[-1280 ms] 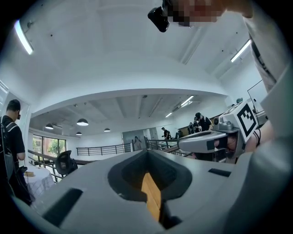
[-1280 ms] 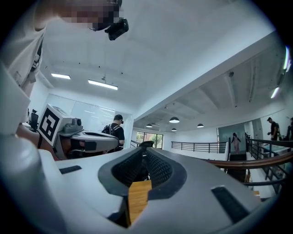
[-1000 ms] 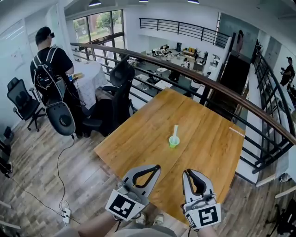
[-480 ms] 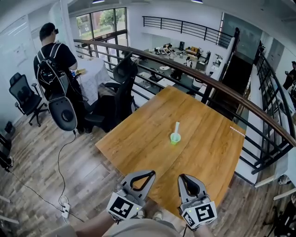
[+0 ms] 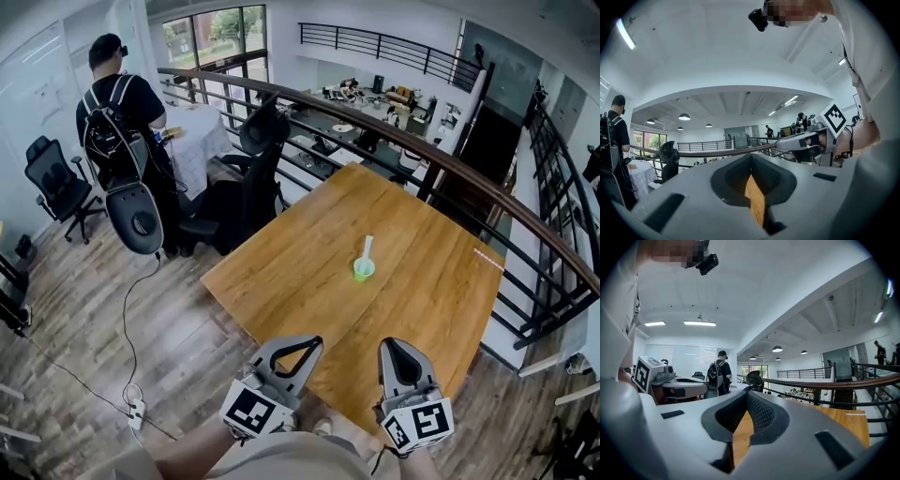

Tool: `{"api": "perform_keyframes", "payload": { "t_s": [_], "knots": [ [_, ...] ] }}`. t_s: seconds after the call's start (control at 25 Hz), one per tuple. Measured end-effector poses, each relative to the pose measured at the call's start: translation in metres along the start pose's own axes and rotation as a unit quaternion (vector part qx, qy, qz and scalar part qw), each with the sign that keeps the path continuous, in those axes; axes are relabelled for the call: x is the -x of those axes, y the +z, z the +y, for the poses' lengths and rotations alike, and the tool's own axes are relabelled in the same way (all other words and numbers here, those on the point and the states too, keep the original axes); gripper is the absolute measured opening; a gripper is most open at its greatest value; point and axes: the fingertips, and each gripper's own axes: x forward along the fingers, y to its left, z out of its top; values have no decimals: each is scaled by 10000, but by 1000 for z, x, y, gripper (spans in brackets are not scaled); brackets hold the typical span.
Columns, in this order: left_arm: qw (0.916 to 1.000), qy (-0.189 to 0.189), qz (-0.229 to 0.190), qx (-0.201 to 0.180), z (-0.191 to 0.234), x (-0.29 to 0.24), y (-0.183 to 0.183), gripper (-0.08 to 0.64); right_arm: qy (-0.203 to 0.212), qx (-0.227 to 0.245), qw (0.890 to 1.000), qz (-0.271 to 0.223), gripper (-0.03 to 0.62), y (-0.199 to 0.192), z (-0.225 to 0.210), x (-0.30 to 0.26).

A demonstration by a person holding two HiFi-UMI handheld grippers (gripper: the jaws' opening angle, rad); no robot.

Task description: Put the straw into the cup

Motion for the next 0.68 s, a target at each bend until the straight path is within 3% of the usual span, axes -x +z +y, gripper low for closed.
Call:
{"api": "perform_keyframes", "payload": {
  "t_s": [0.68],
  "knots": [
    [9999,-10,-58,107,-1,13,5,14,-71,-72,9999,50,28,-3,12,4]
  ]
}}
